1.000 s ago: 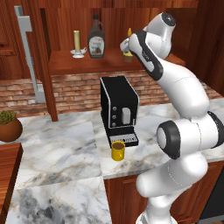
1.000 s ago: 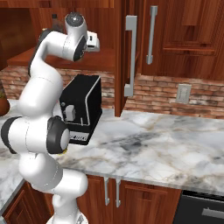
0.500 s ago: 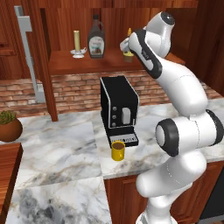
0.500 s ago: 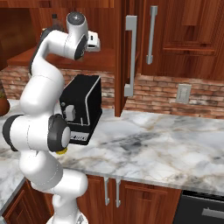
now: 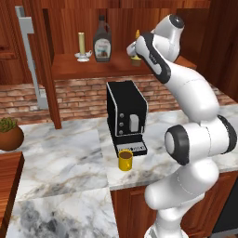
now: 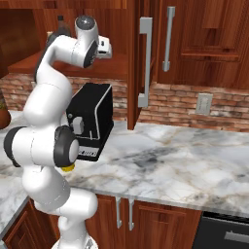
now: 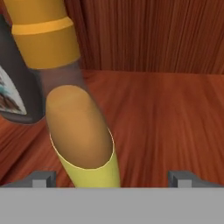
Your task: Pick the syrup bottle and honey bottle from the cabinet and place them next to the mug.
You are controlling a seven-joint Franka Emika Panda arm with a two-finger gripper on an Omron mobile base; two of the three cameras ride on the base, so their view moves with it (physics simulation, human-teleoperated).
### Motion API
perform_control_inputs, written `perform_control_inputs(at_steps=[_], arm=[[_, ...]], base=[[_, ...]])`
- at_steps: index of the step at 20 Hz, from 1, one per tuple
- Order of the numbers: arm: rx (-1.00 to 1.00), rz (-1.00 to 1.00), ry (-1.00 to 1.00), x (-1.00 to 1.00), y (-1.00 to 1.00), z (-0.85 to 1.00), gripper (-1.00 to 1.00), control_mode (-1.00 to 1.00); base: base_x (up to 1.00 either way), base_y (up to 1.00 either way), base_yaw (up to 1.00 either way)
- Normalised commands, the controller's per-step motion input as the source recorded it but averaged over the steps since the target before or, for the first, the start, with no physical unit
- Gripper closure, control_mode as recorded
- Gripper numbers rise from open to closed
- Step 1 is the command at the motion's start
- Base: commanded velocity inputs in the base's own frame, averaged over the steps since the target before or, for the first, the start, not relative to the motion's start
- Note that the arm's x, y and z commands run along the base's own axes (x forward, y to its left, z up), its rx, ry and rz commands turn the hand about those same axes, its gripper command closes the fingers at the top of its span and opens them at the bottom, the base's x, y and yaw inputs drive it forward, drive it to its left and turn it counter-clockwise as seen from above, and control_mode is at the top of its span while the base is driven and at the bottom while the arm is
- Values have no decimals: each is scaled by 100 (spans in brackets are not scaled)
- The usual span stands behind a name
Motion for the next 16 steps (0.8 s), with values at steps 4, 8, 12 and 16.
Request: perform_control_inputs(at_steps=[4,8,12,16], arm=[[0,0,0,11,0,0,-100,-100],[0,0,0,9,0,0,-100,-100],[0,0,0,0,2,0,-100,-100],[0,0,0,0,4,0,-100,-100]], base=[[0,0,0],[0,0,0],[0,0,0],[0,0,0]])
